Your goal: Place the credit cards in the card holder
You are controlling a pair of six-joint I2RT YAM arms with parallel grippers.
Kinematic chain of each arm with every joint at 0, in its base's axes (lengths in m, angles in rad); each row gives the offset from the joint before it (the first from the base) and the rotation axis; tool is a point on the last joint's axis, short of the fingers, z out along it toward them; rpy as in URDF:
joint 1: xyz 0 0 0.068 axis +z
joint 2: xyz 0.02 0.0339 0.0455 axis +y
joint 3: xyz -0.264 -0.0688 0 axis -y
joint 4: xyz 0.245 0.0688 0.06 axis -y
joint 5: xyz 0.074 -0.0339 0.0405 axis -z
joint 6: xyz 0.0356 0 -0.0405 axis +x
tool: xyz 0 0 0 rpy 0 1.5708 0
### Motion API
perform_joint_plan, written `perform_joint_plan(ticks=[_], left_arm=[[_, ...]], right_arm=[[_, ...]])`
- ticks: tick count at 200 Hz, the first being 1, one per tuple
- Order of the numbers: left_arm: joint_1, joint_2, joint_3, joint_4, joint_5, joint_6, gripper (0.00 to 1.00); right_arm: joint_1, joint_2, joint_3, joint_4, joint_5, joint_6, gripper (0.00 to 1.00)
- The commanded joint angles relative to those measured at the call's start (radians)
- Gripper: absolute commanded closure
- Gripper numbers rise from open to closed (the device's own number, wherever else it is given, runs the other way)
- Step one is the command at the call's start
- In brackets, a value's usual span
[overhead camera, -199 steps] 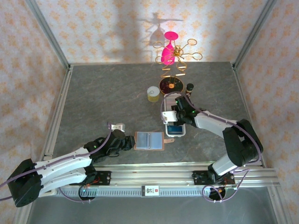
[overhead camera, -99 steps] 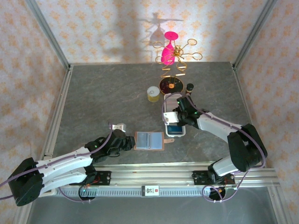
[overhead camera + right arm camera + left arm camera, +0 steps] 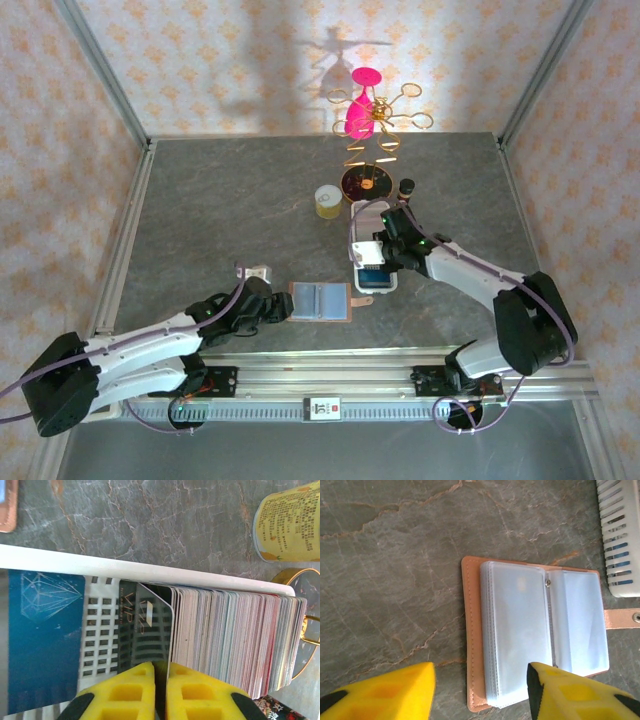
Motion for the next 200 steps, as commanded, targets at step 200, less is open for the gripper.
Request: perform_joint_plan(ticks=[200], left_arm=[[-0.056, 0.383, 0.269, -0.128, -0.13, 0.038, 0.37]], right_arm=[[0.147, -0.347, -0.1, 0.205, -0.205, 1.902, 1.0]])
